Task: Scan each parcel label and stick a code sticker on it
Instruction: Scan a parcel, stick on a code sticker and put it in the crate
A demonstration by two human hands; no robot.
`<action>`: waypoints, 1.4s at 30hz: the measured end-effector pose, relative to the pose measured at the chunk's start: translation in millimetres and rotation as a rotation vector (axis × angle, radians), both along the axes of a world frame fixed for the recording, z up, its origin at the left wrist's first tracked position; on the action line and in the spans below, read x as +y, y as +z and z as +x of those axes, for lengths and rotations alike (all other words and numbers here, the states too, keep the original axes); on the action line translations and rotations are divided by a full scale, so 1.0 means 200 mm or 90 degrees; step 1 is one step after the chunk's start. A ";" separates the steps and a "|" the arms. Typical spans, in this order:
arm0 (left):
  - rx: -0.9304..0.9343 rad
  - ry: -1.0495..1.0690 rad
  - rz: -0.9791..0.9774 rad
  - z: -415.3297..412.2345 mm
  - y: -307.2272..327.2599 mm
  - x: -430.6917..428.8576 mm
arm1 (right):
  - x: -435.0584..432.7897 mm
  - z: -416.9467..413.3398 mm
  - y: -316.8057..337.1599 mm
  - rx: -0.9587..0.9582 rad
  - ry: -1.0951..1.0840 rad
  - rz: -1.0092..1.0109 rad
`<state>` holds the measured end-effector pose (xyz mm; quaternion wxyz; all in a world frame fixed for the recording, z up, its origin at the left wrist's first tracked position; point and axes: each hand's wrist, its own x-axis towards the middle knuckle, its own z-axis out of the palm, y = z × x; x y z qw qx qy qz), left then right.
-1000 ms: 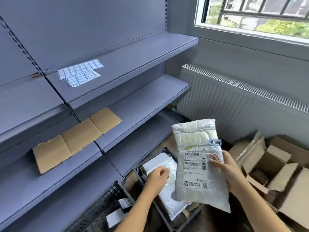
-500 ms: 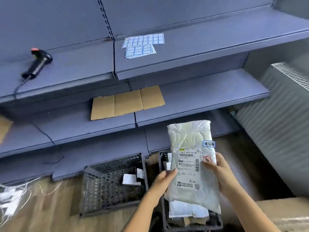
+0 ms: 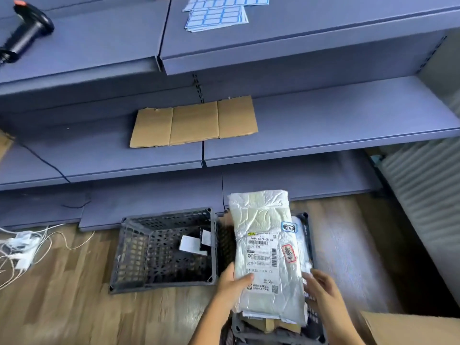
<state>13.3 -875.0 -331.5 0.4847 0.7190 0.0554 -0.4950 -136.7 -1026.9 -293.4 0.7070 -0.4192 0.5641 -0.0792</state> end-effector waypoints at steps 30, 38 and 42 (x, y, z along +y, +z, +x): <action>-0.087 -0.076 0.296 0.13 -1.47 -0.27 | 0.05 0.37 -1.52 0.178 0.727 -0.870; -0.528 -0.477 0.252 0.00 -1.57 -0.17 | 0.03 0.45 -1.73 0.296 0.922 -0.777; -0.422 -0.449 0.232 0.04 -1.68 -0.20 | 0.03 0.47 -1.80 0.337 0.921 -0.795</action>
